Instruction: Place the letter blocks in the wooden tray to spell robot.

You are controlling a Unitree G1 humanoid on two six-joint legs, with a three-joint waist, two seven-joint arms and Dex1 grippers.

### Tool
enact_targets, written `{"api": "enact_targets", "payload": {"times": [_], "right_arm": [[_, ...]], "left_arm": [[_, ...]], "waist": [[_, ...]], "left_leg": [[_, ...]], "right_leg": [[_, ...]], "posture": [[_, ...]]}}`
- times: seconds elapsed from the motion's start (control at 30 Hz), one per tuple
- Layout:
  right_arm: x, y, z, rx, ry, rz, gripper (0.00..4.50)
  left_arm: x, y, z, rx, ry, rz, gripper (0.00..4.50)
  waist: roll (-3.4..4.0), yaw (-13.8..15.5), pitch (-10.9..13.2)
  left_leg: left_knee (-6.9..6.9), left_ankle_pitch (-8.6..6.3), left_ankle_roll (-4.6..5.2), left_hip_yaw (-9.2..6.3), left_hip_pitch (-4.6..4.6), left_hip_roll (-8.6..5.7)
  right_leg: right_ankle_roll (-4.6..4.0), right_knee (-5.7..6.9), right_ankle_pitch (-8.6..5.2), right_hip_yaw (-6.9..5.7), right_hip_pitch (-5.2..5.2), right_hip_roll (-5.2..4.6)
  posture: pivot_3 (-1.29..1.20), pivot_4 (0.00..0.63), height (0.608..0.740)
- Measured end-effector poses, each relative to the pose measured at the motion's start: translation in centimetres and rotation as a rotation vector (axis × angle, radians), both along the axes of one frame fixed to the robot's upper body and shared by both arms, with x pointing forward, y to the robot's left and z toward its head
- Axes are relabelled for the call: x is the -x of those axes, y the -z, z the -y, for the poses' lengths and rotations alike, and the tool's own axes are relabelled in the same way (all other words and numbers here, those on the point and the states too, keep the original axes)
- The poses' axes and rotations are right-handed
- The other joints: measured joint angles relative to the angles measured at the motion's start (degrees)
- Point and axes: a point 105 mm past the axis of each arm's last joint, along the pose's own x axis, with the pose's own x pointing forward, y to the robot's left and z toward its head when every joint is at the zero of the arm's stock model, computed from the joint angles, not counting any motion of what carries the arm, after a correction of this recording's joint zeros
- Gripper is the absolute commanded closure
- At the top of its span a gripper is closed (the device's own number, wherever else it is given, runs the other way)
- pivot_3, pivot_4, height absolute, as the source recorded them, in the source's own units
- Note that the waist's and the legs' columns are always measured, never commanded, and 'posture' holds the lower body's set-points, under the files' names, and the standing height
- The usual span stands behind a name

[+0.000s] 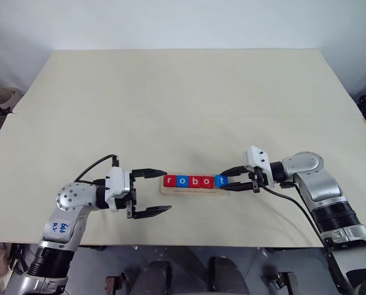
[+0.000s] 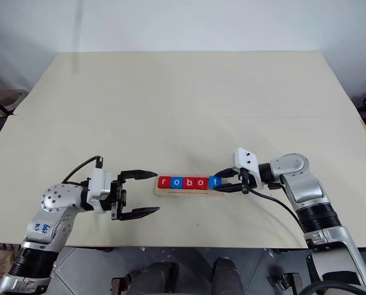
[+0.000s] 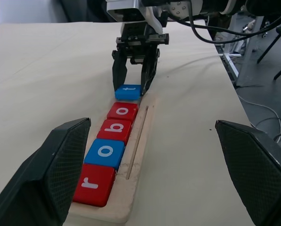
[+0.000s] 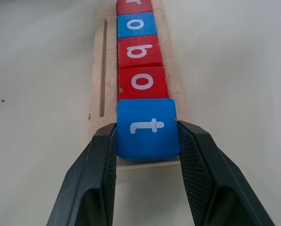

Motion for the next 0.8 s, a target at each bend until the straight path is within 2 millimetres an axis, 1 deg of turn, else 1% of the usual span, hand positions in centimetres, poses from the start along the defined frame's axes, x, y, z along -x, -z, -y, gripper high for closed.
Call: {"api": "enact_targets", "payload": {"times": [0.2,0.23,0.33,0.4,0.43,0.47,0.57,0.63,0.7,0.73,0.8], "right_arm": [[-0.1,0.0,-0.3,0.002,0.004,-0.002,3.02],[-0.2,-0.1,-0.3,0.006,0.005,0.002,2.28],[-0.3,-0.1,-0.6,0.000,0.010,-0.002,1.37],[-0.3,-0.2,-1.0,-0.015,0.008,-0.009,0.66],[-0.2,-0.4,-1.2,-0.026,0.001,-0.013,0.29],[0.0,-0.8,-1.4,-0.040,-0.010,-0.011,0.04],[0.4,-2.1,-1.2,-0.063,-0.033,0.003,0.04],[0.2,-3.0,-0.1,-0.083,0.000,0.020,0.04],[-0.1,-3.7,1.0,-0.090,0.038,0.040,0.44],[-0.2,-3.7,1.5,-0.090,0.059,0.044,0.63],[-0.2,-3.2,2.4,-0.078,0.093,0.030,1.33]], "left_arm": [[0.0,0.0,0.0,0.002,-0.008,0.000,0.00],[-0.1,0.0,0.0,0.003,-0.010,0.000,0.00],[-0.1,0.0,-0.1,0.004,-0.016,0.000,0.00],[-0.1,0.0,-0.1,0.005,-0.016,0.002,0.00],[-0.1,0.0,-0.1,0.005,-0.017,0.002,0.00],[-0.1,0.0,-0.1,0.005,-0.018,0.002,0.00],[-0.1,0.0,-0.1,0.006,-0.022,0.003,0.00],[-0.1,0.0,-0.2,0.007,-0.028,0.002,0.00],[-0.1,0.2,-0.3,0.006,-0.031,-0.002,0.00],[-0.1,0.2,-0.3,0.006,-0.032,-0.002,0.00],[-0.1,0.2,-0.3,0.005,-0.032,-0.001,0.00]], "waist": [[0.00,-0.08,0.00],[0.00,-0.08,0.00],[0.00,-0.08,0.00],[0.00,-0.06,0.00],[0.00,-0.04,0.00],[0.00,-0.02,0.00],[0.00,0.03,0.00],[0.00,0.06,0.00],[0.00,0.11,0.00],[0.00,0.11,0.00],[0.00,0.09,0.00]], "left_leg": [[-0.01,0.00,0.00,0.00,0.00,0.01],[-0.01,0.00,0.00,0.00,0.00,0.01],[-0.01,0.00,0.00,0.00,0.00,0.01],[-0.01,0.00,0.00,0.00,0.00,0.01],[-0.01,0.00,0.00,0.00,0.00,0.01],[0.00,0.00,0.00,0.00,0.00,0.01],[0.00,0.00,0.00,0.00,0.00,0.00],[0.00,0.00,0.00,0.00,0.00,0.00],[-0.01,0.00,0.00,0.00,0.00,0.00],[-0.01,0.00,0.00,0.00,0.00,0.00],[-0.02,0.00,0.00,0.00,0.00,0.00]], "right_leg": [[0.00,0.01,0.00,0.00,-0.01,0.01],[0.00,0.01,0.00,0.00,-0.01,0.01],[0.00,0.00,0.00,0.00,-0.01,0.01],[0.00,0.01,0.00,0.00,-0.01,0.01],[0.00,0.01,0.00,0.00,-0.01,0.01],[0.00,0.00,0.00,0.00,-0.01,0.00],[0.00,-0.01,0.00,0.00,0.00,0.00],[0.00,-0.01,0.00,0.00,0.01,0.00],[0.00,-0.02,0.00,0.00,0.01,0.00],[0.00,-0.02,0.00,0.00,0.01,0.00],[0.00,-0.02,0.00,0.00,0.01,0.00]], "posture": [[0.00,0.150,0.740],[0.00,0.150,0.740],[0.00,0.150,0.740],[0.00,0.150,0.740],[0.00,0.150,0.740],[0.00,0.150,0.740],[0.00,0.150,0.740],[0.00,0.150,0.740],[0.00,0.150,0.740],[0.00,0.150,0.740],[0.00,0.150,0.740]]}}
